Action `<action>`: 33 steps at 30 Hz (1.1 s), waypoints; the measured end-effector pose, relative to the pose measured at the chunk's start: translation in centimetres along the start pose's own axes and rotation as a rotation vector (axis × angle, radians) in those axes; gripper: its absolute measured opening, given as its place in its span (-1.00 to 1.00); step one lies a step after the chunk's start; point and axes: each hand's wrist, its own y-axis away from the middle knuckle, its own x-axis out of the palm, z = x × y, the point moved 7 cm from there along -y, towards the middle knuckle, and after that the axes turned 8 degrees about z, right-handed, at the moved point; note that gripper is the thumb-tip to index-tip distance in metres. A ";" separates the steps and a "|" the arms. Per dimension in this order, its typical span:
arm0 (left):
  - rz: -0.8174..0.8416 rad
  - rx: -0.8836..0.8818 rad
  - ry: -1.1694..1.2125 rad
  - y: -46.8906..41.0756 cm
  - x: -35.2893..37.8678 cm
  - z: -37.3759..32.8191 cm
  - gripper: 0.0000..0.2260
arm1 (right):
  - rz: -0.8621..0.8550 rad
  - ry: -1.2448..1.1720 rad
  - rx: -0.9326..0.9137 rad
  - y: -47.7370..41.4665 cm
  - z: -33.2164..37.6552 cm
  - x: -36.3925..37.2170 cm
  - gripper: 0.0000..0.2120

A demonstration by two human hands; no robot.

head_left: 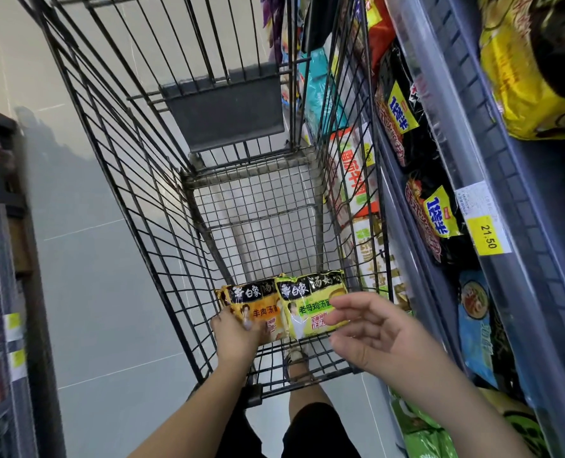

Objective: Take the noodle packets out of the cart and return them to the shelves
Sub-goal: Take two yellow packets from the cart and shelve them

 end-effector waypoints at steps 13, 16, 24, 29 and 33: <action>0.056 0.132 0.107 2.7 -4.5 -4.3 -0.70 | -0.117 0.048 0.106 -2.0 -3.7 -1.4 -0.54; 0.091 0.222 0.164 4.7 -7.2 -5.9 -0.68 | -0.138 0.072 0.139 -3.0 -4.5 -1.6 -0.62; 0.226 0.356 0.323 8.7 -13.7 -8.5 -0.71 | -0.187 0.158 0.237 -6.3 -6.5 -1.7 -0.57; 0.287 0.406 0.427 10.2 -17.2 -9.2 -0.68 | -0.222 0.278 0.396 -9.5 -10.5 -1.5 -0.23; 0.259 0.448 0.445 10.3 -19.2 -9.1 -0.63 | -0.288 0.387 0.504 -11.3 -12.9 -2.1 -0.12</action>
